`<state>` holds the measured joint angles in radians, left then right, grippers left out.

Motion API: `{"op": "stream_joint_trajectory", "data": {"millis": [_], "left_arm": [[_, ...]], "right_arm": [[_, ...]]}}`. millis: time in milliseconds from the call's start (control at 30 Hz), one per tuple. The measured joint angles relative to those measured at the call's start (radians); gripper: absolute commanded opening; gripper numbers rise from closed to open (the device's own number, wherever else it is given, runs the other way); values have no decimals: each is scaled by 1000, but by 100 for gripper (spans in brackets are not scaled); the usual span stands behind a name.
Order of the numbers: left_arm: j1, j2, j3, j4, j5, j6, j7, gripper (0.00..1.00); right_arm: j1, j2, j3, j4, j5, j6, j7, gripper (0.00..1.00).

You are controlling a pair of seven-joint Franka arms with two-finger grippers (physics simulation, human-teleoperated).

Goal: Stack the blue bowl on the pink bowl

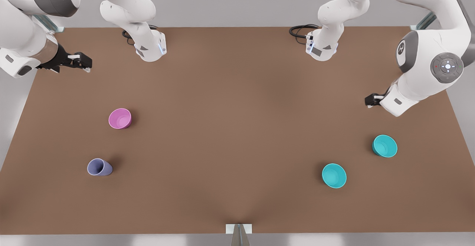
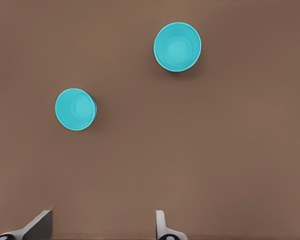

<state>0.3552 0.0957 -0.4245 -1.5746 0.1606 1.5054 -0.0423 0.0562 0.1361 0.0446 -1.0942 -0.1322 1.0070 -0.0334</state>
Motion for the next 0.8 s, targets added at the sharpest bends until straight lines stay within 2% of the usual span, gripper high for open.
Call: {"op": "stream_joint_trajectory", "data": {"millis": [100,200,367,567,667,800], "left_arm": [[-6,-1,-1,3,1,-13,-6,100],[-19,-4,-7,3,1,-20,-13,100],[-25,-5,-7,3,-5,-29,-21,100],[-17,-6,-8,3,-16,-36,-31,100],[-19,-8,-8,3,-18,-38,-35,100],[-22,-9,-8,3,-19,-40,-39,100]], "right_arm": [[2,-9,-4,-28,-5,4,-3,100],[-24,24,-20,-207,-10,68,-4,100],[-162,30,-25,-552,28,318,-6,100],[-193,-37,-25,-929,84,673,-3,100],[-241,-18,-24,-1026,105,831,-1,100],[-338,55,-23,-1049,142,970,-4,100]]}}
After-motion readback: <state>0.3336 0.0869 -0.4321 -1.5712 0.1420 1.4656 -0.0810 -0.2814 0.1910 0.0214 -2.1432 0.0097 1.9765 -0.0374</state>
